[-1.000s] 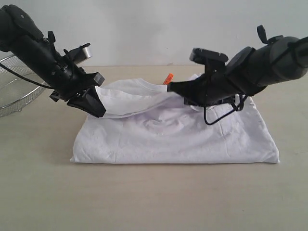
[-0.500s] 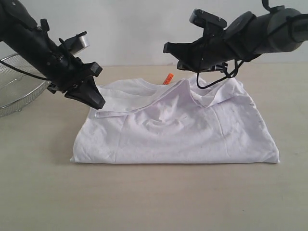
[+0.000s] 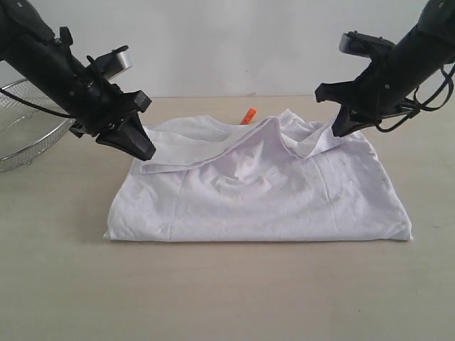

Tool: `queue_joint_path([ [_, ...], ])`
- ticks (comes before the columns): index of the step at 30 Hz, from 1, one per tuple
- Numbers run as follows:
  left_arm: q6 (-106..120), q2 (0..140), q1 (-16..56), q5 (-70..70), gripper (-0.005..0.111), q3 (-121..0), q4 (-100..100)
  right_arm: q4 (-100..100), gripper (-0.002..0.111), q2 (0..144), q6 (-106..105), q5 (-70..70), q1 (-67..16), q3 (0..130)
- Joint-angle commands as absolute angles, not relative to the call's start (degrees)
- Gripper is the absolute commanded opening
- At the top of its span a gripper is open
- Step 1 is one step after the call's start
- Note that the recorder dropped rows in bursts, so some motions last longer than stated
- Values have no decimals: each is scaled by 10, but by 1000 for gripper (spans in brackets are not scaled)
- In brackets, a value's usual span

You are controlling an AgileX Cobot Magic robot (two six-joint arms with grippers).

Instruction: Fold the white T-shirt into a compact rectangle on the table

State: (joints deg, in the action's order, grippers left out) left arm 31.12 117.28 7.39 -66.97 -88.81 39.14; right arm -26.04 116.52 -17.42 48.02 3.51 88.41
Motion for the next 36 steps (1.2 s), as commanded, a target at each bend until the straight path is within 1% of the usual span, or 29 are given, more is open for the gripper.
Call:
queue_joint_path([
  [1,308,1167,77,-669,5,-885,396,-248,0,1179,-172,482,36,886],
  [6,308,1167,77,-669,5,-885,400,-248,0,1210,-171,496,34,886],
  [8,308,1167,78,-669,5,-885,399,-251,0,1228,-170,473,34,886],
  [13,308,1167,78,-669,5,-885,399,-283,0,1257,-162,358,34,886],
  [16,302,1167,78,-675,5,-885,399,-297,0,1266,-102,230,36,888],
  [18,300,1167,78,-676,5,-885,399,-301,0,1266,-55,180,46,888],
  [21,294,1167,78,-677,5,-885,399,-301,0,1266,-31,175,65,893],
  [26,291,1167,78,-681,5,-885,399,-301,0,1251,-34,240,91,893],
  [31,291,1167,78,-692,5,-885,399,-307,0,1164,-92,279,86,893],
  [36,298,1167,90,-696,5,-885,413,-310,0,1125,-134,331,62,893],
])
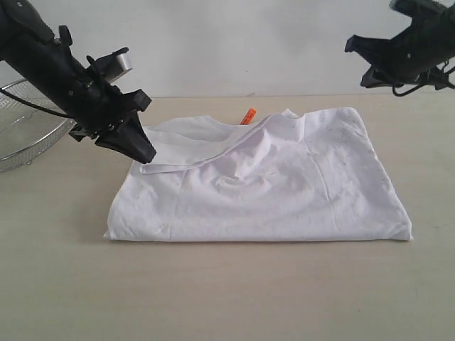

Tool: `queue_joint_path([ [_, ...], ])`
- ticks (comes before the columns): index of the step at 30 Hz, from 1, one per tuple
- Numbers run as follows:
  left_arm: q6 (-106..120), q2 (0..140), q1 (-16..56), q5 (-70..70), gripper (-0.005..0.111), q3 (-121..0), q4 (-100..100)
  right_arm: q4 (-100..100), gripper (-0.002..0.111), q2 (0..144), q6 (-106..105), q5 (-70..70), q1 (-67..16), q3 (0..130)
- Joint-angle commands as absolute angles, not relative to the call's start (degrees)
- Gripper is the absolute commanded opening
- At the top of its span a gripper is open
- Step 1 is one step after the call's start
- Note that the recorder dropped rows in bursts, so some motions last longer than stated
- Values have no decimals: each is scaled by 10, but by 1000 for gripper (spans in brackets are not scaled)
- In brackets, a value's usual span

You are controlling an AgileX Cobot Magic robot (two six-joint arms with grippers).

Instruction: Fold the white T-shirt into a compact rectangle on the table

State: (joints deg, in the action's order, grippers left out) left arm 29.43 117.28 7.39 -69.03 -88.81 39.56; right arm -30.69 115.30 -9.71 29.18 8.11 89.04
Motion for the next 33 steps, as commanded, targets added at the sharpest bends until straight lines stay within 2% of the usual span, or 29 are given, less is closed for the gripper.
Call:
queue_joint_path([
  [1,302,1167,97,-692,5,-885,415,-310,0,1125,-134,340,57,893],
  [10,348,1215,178,-548,5,-892,420,-310,0,1127,-138,331,22,805],
  [23,431,1325,179,-482,5,-951,431,-310,0,1088,-155,334,22,739],
  [33,399,1326,179,-347,5,-952,291,-310,0,1034,-167,347,22,739],
])
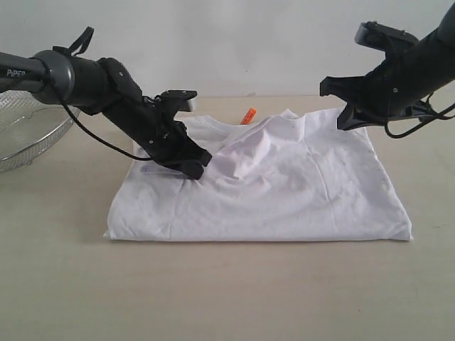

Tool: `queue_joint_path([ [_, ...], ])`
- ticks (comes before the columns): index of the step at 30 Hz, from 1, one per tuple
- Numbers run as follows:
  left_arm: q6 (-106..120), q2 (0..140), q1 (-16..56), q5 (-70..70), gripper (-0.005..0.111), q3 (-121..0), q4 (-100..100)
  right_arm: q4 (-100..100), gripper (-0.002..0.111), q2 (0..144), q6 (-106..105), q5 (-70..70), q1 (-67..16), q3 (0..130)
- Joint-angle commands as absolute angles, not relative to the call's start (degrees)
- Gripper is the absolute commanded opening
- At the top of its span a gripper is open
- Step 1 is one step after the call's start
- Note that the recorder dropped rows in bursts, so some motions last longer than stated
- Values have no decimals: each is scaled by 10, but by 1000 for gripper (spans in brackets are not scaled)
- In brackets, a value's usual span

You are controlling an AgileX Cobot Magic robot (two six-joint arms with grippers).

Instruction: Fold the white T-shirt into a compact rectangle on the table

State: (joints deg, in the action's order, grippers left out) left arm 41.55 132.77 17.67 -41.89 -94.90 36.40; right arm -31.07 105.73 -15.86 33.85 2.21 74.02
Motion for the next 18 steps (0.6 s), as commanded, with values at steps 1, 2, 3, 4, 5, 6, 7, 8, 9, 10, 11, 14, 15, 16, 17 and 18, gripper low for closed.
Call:
queue_joint_path([
  [1,391,1326,179,-327,5,-955,272,-310,0,1031,-167,350,22,739],
  [2,375,1326,178,-313,5,-962,250,-310,0,1028,-167,351,22,739],
  [3,357,1326,176,-304,5,-971,229,-310,0,1026,-168,355,22,739],
  [4,347,1326,176,-300,5,-981,212,-310,0,1023,-169,359,22,739],
  [5,342,1326,172,-300,5,-996,195,-310,0,1023,-169,363,22,739],
  [6,335,1326,172,-304,5,-1013,181,-310,0,1023,-171,367,22,739],
  [7,325,1326,170,-310,5,-1028,167,-310,0,1023,-171,371,22,739],
  [8,312,1326,166,-316,5,-1047,153,-310,0,1023,-171,375,22,739],
  [9,299,1326,164,-321,5,-1065,143,-310,0,1023,-171,378,22,739],
  [10,293,1326,162,-322,5,-1081,136,-310,0,1023,-171,379,22,739],
  [11,293,1326,159,-329,5,-1097,135,-310,0,1023,-171,379,22,739],
  [14,290,1326,150,-345,5,-1133,121,-310,0,1023,-171,383,22,739],
  [15,283,1326,148,-352,5,-1143,110,-310,0,1023,-171,384,22,739],
  [16,272,1326,145,-359,5,-1149,99,-310,0,1023,-173,386,22,739],
  [17,257,1326,142,-371,5,-1155,88,-310,0,1023,-176,387,22,739],
  [18,247,1326,138,-386,5,-1160,83,-310,0,1023,-177,388,22,739],
])
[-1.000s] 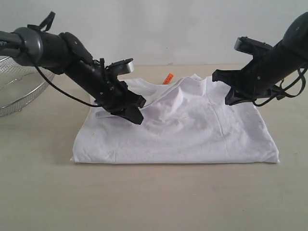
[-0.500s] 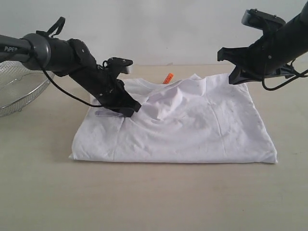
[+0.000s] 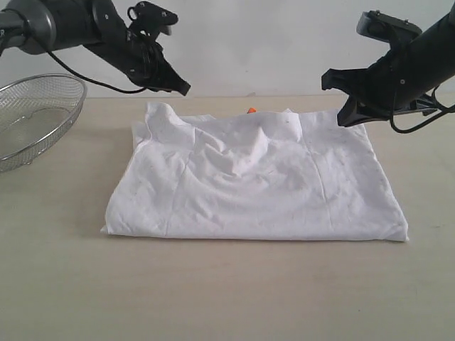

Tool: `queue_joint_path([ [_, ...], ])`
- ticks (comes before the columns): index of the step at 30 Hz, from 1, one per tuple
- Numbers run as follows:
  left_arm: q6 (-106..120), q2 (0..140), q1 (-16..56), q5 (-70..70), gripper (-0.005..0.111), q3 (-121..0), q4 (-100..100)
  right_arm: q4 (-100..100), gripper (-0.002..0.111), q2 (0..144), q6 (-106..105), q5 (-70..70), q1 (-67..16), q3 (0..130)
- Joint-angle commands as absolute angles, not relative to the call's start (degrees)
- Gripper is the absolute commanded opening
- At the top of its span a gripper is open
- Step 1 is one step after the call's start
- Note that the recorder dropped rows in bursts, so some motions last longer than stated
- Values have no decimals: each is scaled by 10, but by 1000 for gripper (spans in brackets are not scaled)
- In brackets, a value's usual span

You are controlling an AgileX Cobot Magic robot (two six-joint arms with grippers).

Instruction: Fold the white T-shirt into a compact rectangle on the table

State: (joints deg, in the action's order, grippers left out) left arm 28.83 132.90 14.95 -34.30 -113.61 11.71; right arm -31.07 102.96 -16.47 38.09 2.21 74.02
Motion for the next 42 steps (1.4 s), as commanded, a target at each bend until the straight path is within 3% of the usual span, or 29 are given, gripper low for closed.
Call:
queue_joint_path([
  [1,240,1326,137,-404,5,-1163,83,-310,0,1023,-178,388,22,739],
  [11,249,1326,137,-534,5,-1141,116,-310,0,1032,-184,386,22,733],
  [27,250,1385,145,-432,5,-1112,106,-311,0,1143,-165,303,37,748],
  [38,71,1396,142,-457,5,-1112,-143,-311,0,1166,-171,315,47,749],
  [42,51,1393,127,-468,5,-1112,-147,-308,0,1166,-170,316,47,749],
])
